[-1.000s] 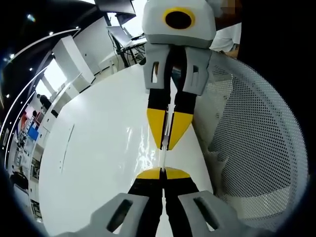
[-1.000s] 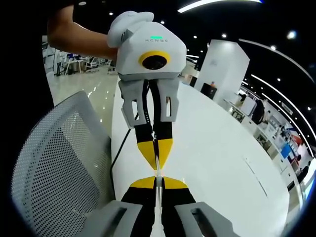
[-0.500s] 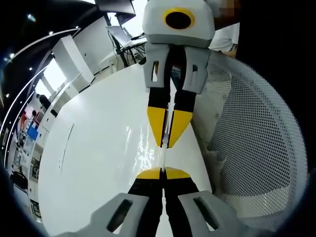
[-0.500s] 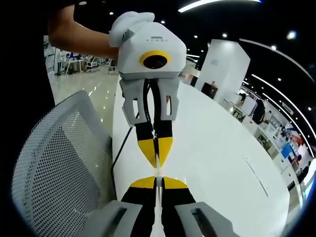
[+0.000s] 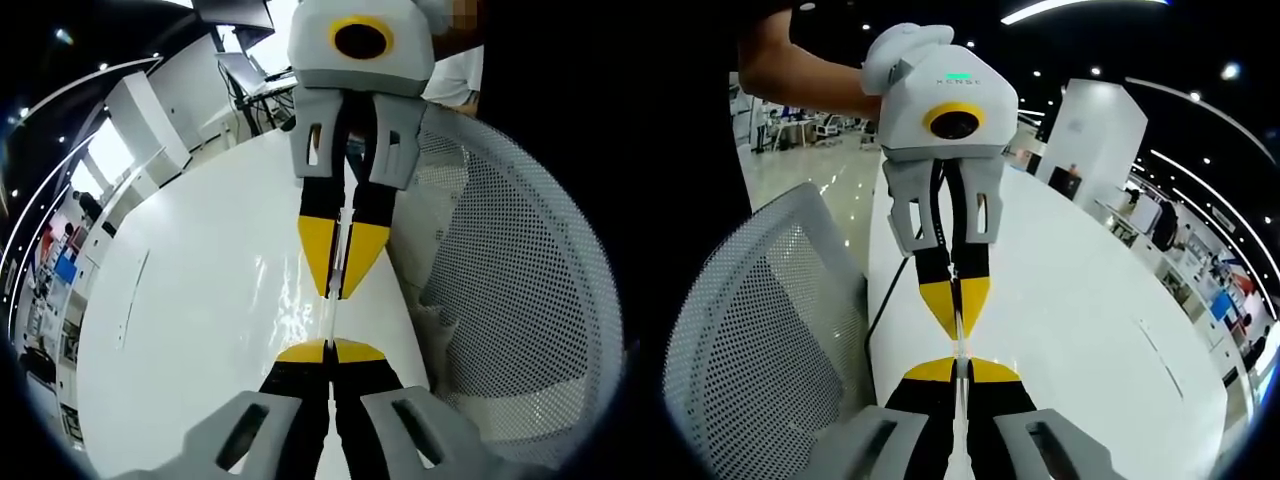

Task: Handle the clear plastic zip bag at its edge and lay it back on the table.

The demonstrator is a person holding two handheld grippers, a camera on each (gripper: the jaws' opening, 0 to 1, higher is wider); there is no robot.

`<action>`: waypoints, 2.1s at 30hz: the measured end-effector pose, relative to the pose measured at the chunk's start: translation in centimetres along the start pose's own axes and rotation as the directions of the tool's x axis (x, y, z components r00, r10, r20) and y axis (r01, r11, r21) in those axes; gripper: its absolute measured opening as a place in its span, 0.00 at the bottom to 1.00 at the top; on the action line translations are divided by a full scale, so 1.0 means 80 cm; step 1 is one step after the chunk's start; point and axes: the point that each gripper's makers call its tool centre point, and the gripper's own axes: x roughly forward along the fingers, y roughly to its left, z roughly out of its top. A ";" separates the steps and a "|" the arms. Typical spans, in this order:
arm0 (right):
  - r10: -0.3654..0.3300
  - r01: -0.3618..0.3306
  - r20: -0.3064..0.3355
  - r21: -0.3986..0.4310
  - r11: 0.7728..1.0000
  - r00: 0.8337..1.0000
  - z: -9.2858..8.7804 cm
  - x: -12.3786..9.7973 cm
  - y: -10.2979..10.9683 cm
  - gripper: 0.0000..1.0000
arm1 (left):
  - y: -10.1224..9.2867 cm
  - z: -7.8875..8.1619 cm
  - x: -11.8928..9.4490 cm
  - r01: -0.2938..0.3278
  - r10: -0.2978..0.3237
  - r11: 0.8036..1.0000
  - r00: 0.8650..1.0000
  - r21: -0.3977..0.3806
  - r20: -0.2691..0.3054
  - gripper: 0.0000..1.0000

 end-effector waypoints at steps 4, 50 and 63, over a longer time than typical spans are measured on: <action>0.001 -0.001 0.001 0.000 1.000 1.000 0.000 0.000 0.000 0.00 | 0.000 0.000 0.000 -0.001 0.001 1.000 1.000 -0.003 0.002 0.00; -0.012 0.012 0.005 0.009 1.000 1.000 -0.001 -0.003 -0.003 0.00 | 0.003 -0.004 -0.005 -0.013 0.013 1.000 1.000 -0.016 0.004 0.00; -0.014 0.014 0.006 0.007 1.000 1.000 -0.002 -0.005 -0.003 0.00 | 0.004 -0.005 -0.006 -0.013 0.013 1.000 1.000 -0.009 0.001 0.00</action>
